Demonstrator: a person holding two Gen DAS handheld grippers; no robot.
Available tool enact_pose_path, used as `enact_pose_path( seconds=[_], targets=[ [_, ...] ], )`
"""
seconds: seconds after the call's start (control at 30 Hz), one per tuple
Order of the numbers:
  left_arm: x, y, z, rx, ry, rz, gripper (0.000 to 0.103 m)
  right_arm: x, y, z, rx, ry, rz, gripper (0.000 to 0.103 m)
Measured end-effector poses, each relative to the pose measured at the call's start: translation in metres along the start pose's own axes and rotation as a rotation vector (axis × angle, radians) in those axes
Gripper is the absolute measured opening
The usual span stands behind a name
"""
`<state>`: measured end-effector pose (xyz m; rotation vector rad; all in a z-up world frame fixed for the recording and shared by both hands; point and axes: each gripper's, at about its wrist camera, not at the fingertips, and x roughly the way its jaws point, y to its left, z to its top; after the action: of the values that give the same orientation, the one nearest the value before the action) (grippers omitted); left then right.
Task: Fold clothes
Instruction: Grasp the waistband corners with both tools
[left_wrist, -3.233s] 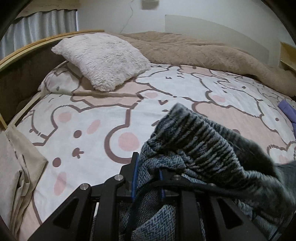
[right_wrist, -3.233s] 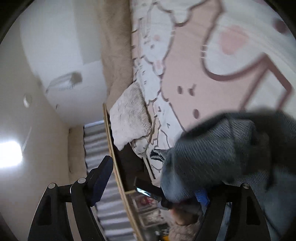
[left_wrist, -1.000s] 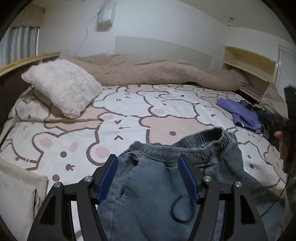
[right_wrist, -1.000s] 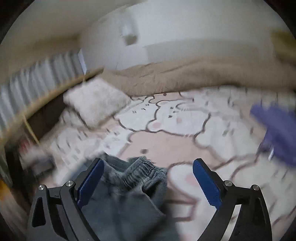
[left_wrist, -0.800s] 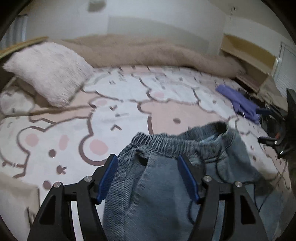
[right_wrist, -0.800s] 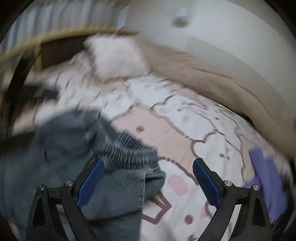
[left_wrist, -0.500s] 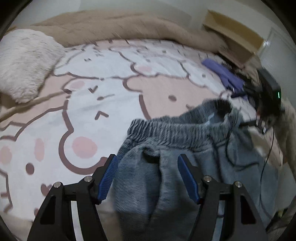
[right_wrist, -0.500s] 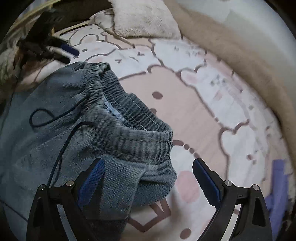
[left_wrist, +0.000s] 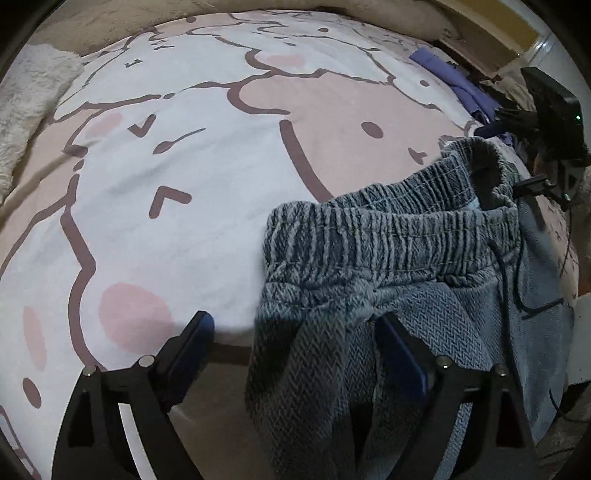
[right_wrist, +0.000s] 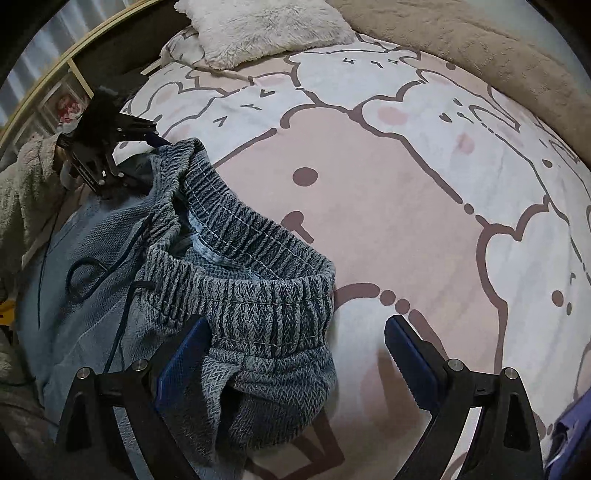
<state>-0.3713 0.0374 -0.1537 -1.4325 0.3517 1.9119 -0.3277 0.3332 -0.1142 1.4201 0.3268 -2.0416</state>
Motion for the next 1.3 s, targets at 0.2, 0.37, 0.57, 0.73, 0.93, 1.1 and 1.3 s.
enact_pose_path(
  seconds=[0.2,0.37,0.57,0.73,0.93,1.1,1.3],
  targets=[
    [-0.040,-0.023,-0.029,-0.093,-0.123,0.106,0.010,-0.015,0.002,-0.002,0.011,-0.056,-0.001,0.096],
    [-0.089,-0.018,-0.069,-0.267,-0.233,0.165,0.010,-0.038,0.026,-0.006,-0.037,-0.136,-0.031,0.096],
    [-0.107,-0.009,-0.132,-0.414,-0.214,0.232,0.010,-0.050,0.057,0.007,-0.139,-0.176,-0.011,0.096],
    [-0.108,-0.001,-0.177,-0.510,-0.228,0.206,0.010,-0.035,0.049,0.034,-0.114,-0.163,0.056,0.096],
    [-0.098,0.007,-0.176,-0.547,-0.248,0.177,0.010,0.014,0.022,0.063,0.013,-0.111,0.184,0.087],
    [-0.088,0.016,-0.175,-0.552,-0.244,0.159,0.012,0.065,0.029,0.063,0.049,-0.031,0.181,0.077],
    [-0.094,0.008,-0.174,-0.557,-0.304,0.198,0.011,0.072,0.052,0.049,0.094,-0.077,0.089,0.043]
  ],
)
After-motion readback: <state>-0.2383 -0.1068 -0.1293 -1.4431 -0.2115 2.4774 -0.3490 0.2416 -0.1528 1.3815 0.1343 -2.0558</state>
